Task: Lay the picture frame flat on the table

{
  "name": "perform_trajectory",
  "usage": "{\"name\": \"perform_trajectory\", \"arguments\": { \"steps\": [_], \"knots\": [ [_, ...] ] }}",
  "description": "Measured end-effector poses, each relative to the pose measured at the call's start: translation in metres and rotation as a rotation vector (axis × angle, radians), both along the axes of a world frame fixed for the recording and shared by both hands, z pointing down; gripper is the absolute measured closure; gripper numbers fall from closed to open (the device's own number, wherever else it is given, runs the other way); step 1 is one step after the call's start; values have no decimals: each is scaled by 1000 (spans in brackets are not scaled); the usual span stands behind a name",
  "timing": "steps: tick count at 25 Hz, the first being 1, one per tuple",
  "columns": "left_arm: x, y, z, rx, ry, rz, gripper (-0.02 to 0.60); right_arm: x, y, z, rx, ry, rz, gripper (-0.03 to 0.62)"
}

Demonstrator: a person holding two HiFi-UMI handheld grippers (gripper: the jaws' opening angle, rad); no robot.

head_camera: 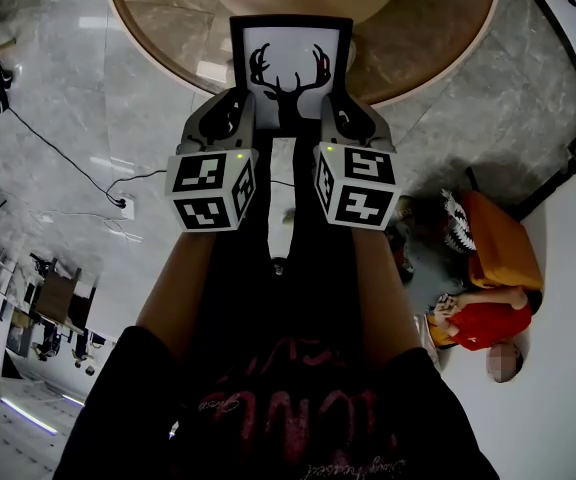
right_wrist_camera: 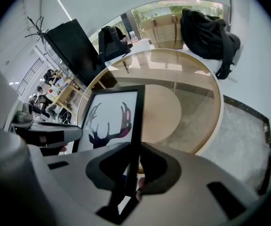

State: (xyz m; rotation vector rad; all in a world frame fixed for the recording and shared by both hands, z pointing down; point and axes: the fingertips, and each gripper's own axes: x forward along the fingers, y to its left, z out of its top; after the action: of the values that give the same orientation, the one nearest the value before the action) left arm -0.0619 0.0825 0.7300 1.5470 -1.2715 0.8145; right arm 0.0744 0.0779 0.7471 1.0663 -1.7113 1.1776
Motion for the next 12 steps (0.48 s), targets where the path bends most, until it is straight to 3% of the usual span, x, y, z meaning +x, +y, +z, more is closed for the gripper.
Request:
{"name": "perform_trajectory", "arguments": {
  "steps": [12],
  "knots": [
    [1, 3, 18, -36, -3, 11, 509, 1, 5, 17, -34, 3, 18, 513]
  ]
}}
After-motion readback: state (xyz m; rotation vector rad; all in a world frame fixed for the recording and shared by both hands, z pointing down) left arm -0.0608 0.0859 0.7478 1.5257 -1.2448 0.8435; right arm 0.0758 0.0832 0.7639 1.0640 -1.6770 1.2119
